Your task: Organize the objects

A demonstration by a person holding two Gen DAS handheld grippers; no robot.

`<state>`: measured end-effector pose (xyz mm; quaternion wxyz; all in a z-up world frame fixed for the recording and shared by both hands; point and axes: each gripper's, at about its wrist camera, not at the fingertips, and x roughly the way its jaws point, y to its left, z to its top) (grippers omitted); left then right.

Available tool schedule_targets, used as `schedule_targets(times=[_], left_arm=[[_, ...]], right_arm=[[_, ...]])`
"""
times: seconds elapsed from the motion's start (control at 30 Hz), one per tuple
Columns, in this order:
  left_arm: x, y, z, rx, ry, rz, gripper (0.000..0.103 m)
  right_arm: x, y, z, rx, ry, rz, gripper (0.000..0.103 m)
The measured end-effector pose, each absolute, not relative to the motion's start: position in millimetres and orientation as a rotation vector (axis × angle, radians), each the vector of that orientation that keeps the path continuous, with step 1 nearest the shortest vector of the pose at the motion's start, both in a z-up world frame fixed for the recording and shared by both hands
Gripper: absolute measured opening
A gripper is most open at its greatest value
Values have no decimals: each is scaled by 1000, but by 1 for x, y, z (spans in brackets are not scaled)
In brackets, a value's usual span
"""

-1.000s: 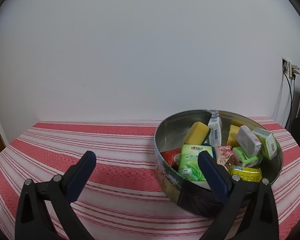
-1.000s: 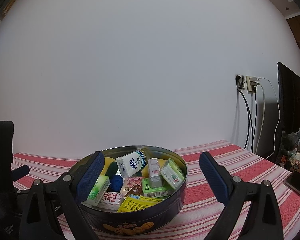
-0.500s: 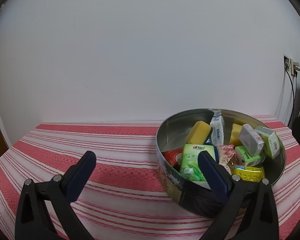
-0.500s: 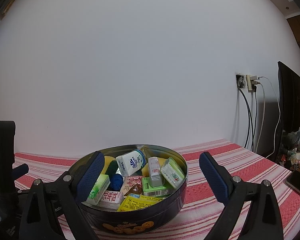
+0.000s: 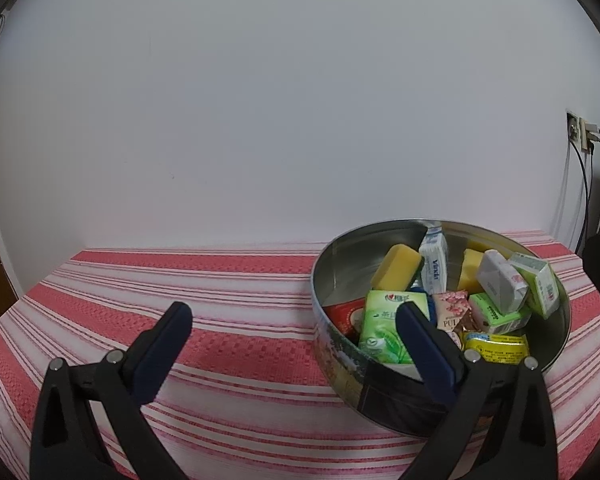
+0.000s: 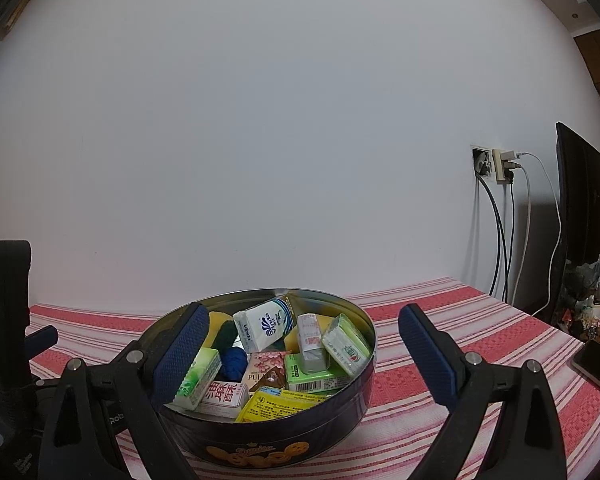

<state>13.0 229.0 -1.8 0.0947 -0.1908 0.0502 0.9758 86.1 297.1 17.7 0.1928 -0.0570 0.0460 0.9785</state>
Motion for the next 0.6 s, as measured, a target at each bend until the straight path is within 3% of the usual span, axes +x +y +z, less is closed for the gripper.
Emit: schedule_targets(times=[0.6], left_arm=[[17, 225, -1, -539, 167, 2885, 103]], right_arm=[[86, 297, 18, -161, 128, 2746, 97]])
